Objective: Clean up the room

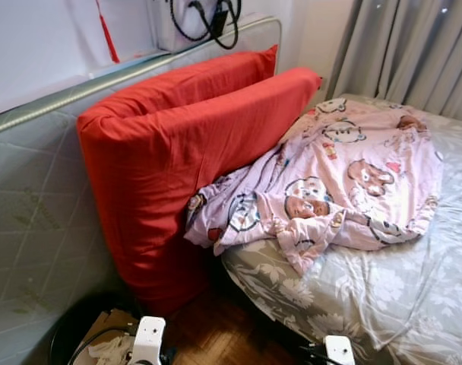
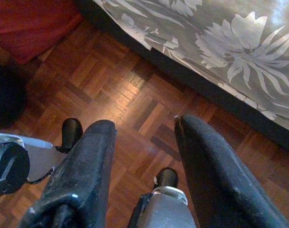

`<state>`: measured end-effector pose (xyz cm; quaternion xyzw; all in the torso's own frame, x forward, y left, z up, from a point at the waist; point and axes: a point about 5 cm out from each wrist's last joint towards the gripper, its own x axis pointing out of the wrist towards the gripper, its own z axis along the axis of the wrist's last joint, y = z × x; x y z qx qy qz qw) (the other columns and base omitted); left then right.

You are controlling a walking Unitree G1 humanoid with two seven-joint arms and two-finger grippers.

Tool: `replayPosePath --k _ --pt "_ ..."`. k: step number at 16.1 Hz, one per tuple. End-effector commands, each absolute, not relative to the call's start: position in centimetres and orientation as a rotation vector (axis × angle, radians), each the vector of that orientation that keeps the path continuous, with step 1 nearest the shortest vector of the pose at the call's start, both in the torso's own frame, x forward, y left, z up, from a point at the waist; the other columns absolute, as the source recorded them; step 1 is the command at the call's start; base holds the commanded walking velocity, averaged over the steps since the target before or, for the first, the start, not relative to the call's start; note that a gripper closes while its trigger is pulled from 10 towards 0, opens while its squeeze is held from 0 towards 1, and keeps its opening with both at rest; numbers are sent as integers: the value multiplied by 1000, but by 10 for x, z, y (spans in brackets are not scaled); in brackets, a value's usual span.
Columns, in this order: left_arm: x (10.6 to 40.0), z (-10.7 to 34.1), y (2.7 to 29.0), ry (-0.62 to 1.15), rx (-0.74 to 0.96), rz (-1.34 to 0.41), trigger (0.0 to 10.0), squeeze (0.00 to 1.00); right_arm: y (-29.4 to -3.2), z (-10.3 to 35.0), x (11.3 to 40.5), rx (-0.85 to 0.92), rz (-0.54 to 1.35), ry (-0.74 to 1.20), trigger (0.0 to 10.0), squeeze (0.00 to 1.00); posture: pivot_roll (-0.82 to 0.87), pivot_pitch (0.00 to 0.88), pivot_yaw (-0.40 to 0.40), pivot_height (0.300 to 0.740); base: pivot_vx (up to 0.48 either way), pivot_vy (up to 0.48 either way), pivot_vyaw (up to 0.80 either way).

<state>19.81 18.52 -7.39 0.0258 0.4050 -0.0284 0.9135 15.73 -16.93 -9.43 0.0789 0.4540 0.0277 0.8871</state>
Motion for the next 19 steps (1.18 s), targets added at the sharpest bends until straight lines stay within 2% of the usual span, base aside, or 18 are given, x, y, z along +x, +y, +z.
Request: replayPosePath --k 1,7,10,19 --pt "197 -75 187 839 49 -55 10000 0 -169 -95 157 177 48 943 10000 0 10 0 -2 740 0 0 0" --pt "197 -75 186 839 44 -51 10000 0 -169 -94 159 153 71 935 10000 0 12 0 -2 740 266 0 0" --pt "197 -75 186 840 43 -51 10000 0 -169 -93 160 141 81 925 10000 0 12 0 -4 740 275 0 683" --pt "197 -75 184 834 36 -56 10000 0 -171 -92 160 178 20 900 10000 0 12 0 -5 740 273 0 0"
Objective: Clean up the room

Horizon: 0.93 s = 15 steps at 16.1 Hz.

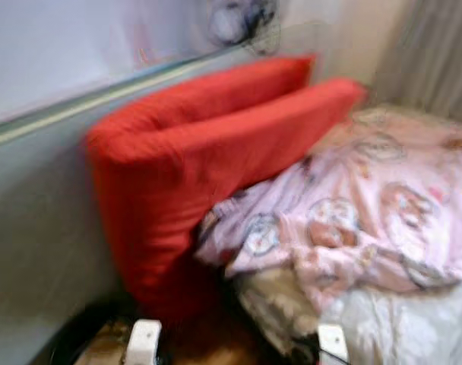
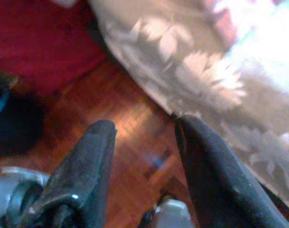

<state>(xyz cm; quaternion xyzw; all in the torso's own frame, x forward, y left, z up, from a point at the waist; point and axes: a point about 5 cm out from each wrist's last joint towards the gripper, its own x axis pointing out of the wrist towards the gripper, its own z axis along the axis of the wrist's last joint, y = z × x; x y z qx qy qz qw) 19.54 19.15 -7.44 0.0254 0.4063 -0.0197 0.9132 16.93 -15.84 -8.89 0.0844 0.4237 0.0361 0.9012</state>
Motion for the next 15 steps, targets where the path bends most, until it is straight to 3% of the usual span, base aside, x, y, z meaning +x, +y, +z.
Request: replayPosePath --k 1,7,10,15 --pt "197 -75 184 834 35 -56 10000 0 -171 -92 159 183 12 899 10000 0 12 0 -5 740 274 0 0" --pt "199 -74 184 829 37 -57 10000 0 -173 -92 160 163 -14 883 10000 0 11 0 -3 740 276 0 -297" --pt "199 -74 183 829 38 -56 10000 0 -172 -91 161 145 15 877 10000 0 12 0 -2 740 274 0 717" --pt "214 -64 180 745 9 -60 10000 0 -174 -89 163 172 -27 823 10000 0 9 0 0 740 0 0 0"
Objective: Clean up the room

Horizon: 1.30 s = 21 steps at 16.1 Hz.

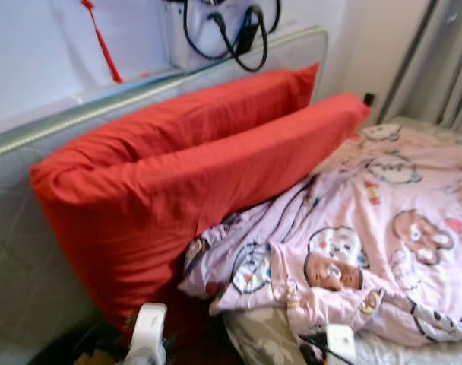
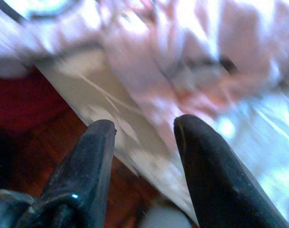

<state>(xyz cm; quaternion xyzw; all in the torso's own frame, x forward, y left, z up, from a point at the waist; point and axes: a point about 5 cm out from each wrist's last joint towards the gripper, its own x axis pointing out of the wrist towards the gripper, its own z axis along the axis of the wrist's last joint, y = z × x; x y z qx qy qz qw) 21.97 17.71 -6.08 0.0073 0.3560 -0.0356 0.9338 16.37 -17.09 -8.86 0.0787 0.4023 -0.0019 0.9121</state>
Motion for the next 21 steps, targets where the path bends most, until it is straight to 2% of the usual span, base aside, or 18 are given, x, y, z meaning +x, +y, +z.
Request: replayPosePath --k 1,3,7,8,9,21 --pt "221 -59 179 708 -7 -60 10000 0 -174 -87 165 157 -13 800 10000 0 9 0 0 740 0 0 0" --pt "250 -37 179 567 -31 -63 10000 0 -174 -83 168 166 -29 740 10000 0 6 0 4 740 0 0 0" --pt "290 6 176 301 -80 -70 10000 0 -178 -81 167 267 -132 669 10000 0 7 0 4 740 0 0 0" --pt "295 16 174 234 -95 -72 10000 0 -182 -36 236 225 -88 403 10000 0 5 0 4 740 0 0 0" --pt "295 18 173 204 -102 -66 10000 0 -180 -8 266 195 -49 261 10000 0 3 0 3 740 0 0 0" --pt "292 21 177 158 -119 -67 10000 0 -165 -7 267 208 9 245 10000 0 1 0 10 740 0 0 0"
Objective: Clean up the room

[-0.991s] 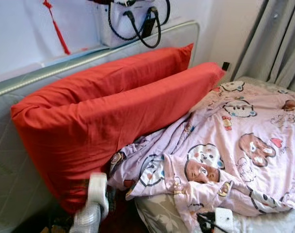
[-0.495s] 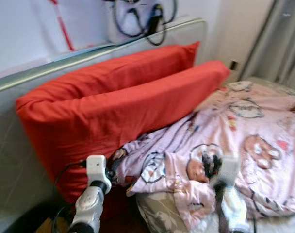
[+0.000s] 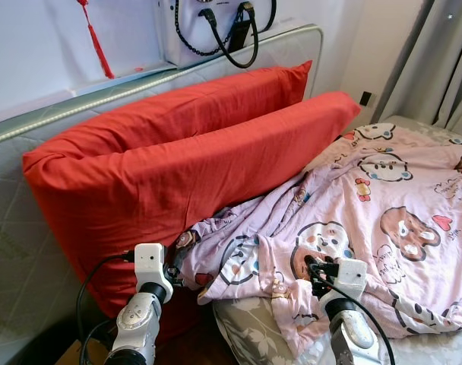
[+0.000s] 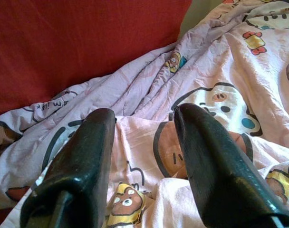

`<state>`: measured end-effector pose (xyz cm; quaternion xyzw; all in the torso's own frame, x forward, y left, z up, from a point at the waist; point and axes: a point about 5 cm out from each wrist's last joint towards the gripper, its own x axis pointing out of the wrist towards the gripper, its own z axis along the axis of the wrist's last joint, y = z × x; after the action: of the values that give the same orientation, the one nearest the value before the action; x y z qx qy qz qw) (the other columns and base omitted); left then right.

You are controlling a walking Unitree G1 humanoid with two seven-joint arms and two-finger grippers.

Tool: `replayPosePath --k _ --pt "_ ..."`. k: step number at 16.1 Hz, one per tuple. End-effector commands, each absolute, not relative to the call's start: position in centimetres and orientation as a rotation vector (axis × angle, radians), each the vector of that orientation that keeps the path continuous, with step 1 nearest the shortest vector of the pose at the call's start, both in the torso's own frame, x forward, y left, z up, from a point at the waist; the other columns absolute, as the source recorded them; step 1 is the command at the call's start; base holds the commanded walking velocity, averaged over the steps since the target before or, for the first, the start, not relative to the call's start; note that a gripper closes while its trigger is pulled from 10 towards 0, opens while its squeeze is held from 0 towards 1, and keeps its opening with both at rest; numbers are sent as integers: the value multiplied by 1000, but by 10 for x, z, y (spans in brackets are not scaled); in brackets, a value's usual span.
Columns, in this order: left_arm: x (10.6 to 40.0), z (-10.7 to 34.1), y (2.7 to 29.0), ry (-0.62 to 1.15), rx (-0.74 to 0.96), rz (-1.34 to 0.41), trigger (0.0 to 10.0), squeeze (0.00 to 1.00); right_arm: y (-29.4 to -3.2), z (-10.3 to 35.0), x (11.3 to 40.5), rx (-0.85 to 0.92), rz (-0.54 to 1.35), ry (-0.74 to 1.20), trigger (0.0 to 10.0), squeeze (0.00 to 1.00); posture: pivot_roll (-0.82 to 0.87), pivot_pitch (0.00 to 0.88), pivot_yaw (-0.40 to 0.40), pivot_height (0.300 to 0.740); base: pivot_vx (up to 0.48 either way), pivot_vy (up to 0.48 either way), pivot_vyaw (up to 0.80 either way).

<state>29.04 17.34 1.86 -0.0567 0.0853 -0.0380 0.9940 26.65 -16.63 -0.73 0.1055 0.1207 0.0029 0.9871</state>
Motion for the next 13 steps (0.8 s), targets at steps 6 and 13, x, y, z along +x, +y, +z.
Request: replayPosePath --k 6,13 --pt "292 21 177 159 -124 -81 10000 0 -158 -10 265 183 44 275 10000 0 2 0 10 715 0 0 0" --pt "293 22 178 159 -126 -83 10000 0 -157 -13 264 186 41 292 10000 0 9 0 9 710 0 0 0"
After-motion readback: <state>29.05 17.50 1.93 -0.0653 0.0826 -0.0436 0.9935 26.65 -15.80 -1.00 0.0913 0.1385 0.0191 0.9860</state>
